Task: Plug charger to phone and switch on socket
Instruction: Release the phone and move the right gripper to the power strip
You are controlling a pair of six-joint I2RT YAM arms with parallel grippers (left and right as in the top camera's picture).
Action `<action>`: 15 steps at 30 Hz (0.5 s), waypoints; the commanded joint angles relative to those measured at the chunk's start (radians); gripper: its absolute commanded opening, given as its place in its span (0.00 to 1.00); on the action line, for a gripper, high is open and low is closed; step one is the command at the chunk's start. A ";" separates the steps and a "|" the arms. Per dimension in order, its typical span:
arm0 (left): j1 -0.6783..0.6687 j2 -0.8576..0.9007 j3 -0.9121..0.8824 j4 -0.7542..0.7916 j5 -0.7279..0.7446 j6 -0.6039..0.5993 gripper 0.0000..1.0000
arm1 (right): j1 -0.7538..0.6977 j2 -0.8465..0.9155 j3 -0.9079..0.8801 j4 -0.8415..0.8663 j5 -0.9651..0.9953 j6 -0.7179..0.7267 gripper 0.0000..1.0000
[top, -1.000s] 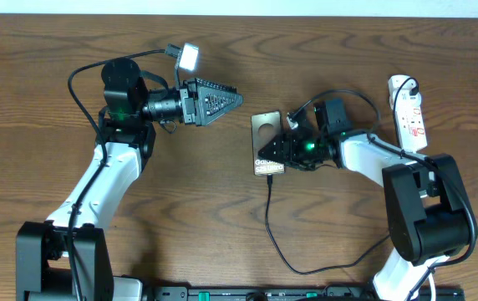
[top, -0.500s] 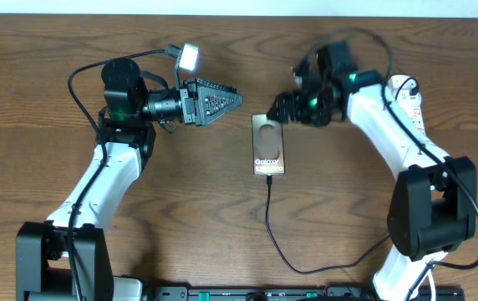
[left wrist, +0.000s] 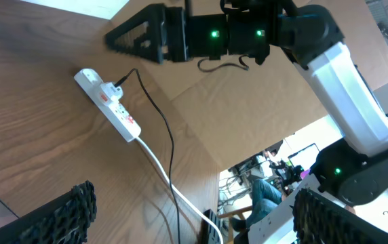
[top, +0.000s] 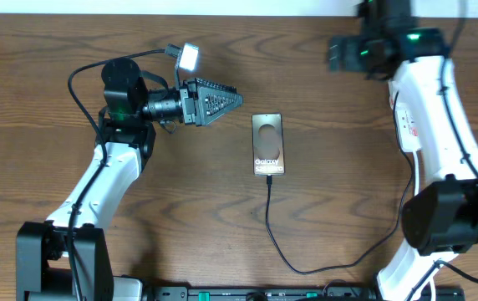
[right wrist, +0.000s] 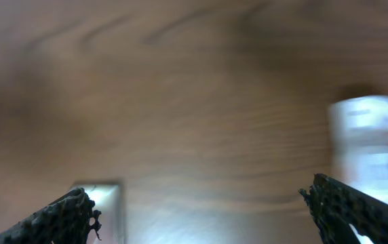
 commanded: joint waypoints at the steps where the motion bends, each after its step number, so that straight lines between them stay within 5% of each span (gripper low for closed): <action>1: 0.000 -0.017 0.016 0.007 0.006 0.021 0.93 | -0.106 0.007 0.013 0.003 0.100 -0.014 0.99; 15: 0.000 -0.017 0.016 0.007 0.006 0.021 0.94 | -0.476 0.014 -0.097 0.005 0.088 -0.002 0.99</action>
